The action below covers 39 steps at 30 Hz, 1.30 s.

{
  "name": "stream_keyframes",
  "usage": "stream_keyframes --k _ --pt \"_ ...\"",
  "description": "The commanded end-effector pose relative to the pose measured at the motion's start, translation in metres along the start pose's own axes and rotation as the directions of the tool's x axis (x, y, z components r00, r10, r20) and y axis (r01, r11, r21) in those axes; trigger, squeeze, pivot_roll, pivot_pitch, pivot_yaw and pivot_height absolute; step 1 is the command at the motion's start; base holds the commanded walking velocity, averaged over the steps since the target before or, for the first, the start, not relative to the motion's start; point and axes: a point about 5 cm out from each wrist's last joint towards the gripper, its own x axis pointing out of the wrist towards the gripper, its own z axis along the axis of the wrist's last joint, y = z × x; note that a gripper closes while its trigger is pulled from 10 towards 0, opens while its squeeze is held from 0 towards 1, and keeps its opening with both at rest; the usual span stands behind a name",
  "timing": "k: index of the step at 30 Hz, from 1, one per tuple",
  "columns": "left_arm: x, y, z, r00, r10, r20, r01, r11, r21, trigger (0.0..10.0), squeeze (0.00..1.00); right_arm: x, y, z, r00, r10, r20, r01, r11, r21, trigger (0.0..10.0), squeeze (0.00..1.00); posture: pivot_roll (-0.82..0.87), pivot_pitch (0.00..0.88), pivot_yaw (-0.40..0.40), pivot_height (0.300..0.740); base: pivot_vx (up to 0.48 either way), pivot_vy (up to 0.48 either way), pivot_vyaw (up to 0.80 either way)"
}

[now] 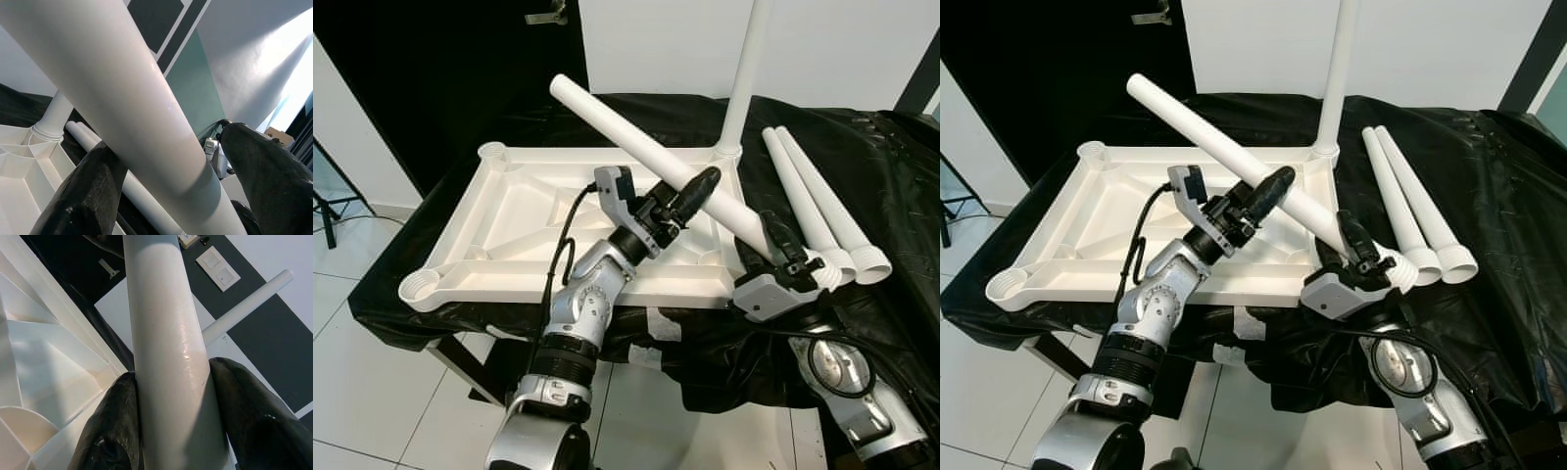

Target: Building children table

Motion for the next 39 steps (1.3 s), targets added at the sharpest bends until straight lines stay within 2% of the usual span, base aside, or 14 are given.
stream_keyframes --k 1,13,14,15,16,17,18,21,27,28,29,30,38,39 --pt "0.0059 -0.0023 0.0025 1.000 -0.028 0.003 0.028 0.999 0.020 10.0 0.00 0.0016 -0.0014 -0.0021 1.000 -0.012 -0.007 0.012 1.000 0.004 10.0 0.00 0.12 0.000 0.029 0.740 0.000 0.000 0.00" --pt "0.0067 -0.0010 0.0039 1.000 -0.017 0.015 0.016 1.000 0.004 10.0 0.00 0.0001 -0.0011 -0.0008 1.000 -0.013 -0.009 0.013 1.000 0.005 10.0 0.00 0.11 0.000 0.030 0.740 0.000 0.000 0.00" --pt "0.0058 -0.0013 0.0041 1.000 -0.023 0.019 0.023 1.000 -0.002 7.3 0.00 0.0002 -0.0013 -0.0009 1.000 -0.014 -0.011 0.014 1.000 0.005 10.0 0.00 0.11 0.000 0.032 0.740 0.000 0.000 0.00" --pt "0.0058 -0.0013 0.0041 1.000 -0.023 0.019 0.023 1.000 -0.002 7.3 0.00 0.0002 -0.0013 -0.0009 1.000 -0.014 -0.011 0.014 1.000 0.005 10.0 0.00 0.11 0.000 0.032 0.740 0.000 0.000 0.00" --pt "0.0054 -0.0020 0.0043 0.999 -0.030 0.023 0.031 1.000 -0.005 3.6 0.00 0.0001 -0.0013 -0.0009 1.000 -0.015 -0.011 0.015 1.000 0.005 10.0 0.00 0.11 0.000 0.032 0.740 0.000 0.000 0.00" --pt "0.0051 -0.0025 0.0044 0.999 -0.035 0.026 0.036 0.999 -0.007 3.6 0.00 0.0000 -0.0013 -0.0009 1.000 -0.015 -0.012 0.015 1.000 0.005 10.0 0.00 0.11 0.000 0.032 0.740 0.000 0.000 0.00" --pt "0.0049 -0.0025 0.0047 0.999 -0.032 0.034 0.033 0.999 -0.015 0.0 0.00 -0.0003 -0.0014 -0.0011 1.000 -0.014 -0.012 0.014 1.000 0.005 10.0 0.00 0.11 0.000 0.029 0.740 0.000 0.000 0.00" --pt "0.0043 0.0007 0.0073 0.998 -0.005 0.064 0.008 0.999 -0.045 0.0 0.00 -0.0007 -0.0018 -0.0017 1.000 -0.012 -0.014 0.012 1.000 0.003 10.0 0.00 0.11 0.000 0.028 0.740 0.000 0.000 0.00" --pt "0.0034 0.0003 0.0056 0.999 -0.013 0.044 0.014 1.000 -0.026 0.0 0.00 0.0005 -0.0019 -0.0016 1.000 -0.015 -0.012 0.015 1.000 0.002 10.0 0.00 0.11 0.000 0.029 0.740 0.000 0.000 0.00" --pt "0.0036 0.0004 0.0052 0.999 -0.008 0.038 0.009 1.000 -0.020 7.6 0.00 0.0005 -0.0018 -0.0016 1.000 -0.015 -0.012 0.016 1.000 0.002 10.0 0.00 0.11 0.000 0.029 0.740 0.000 0.000 0.00" --pt "0.0037 0.0005 0.0049 0.999 -0.004 0.034 0.005 1.000 -0.016 7.6 0.00 0.0005 -0.0017 -0.0015 1.000 -0.016 -0.012 0.016 1.000 0.003 10.0 0.00 0.11 0.000 0.029 0.740 0.000 0.000 0.00" --pt "0.0040 0.0007 0.0046 1.000 0.000 0.031 0.001 1.000 -0.013 10.0 0.00 0.0006 -0.0017 -0.0015 1.000 -0.016 -0.012 0.016 1.000 0.003 10.0 0.00 0.11 0.000 0.029 0.740 0.000 0.000 0.00" --pt "0.0043 0.0006 0.0044 1.000 -0.002 0.028 0.002 1.000 -0.012 10.0 0.00 0.0004 0.0002 -0.0003 1.000 0.001 -0.012 -0.001 1.000 0.029 10.0 0.00 0.11 0.000 0.031 0.740 0.000 0.000 0.00" --pt "0.0044 0.0006 0.0042 1.000 -0.002 0.025 0.002 1.000 -0.011 10.0 0.00 -0.0003 0.0007 0.0008 1.000 0.010 -0.008 -0.010 0.999 0.049 10.0 0.36 0.11 0.000 0.033 0.740 0.000 0.000 0.00"
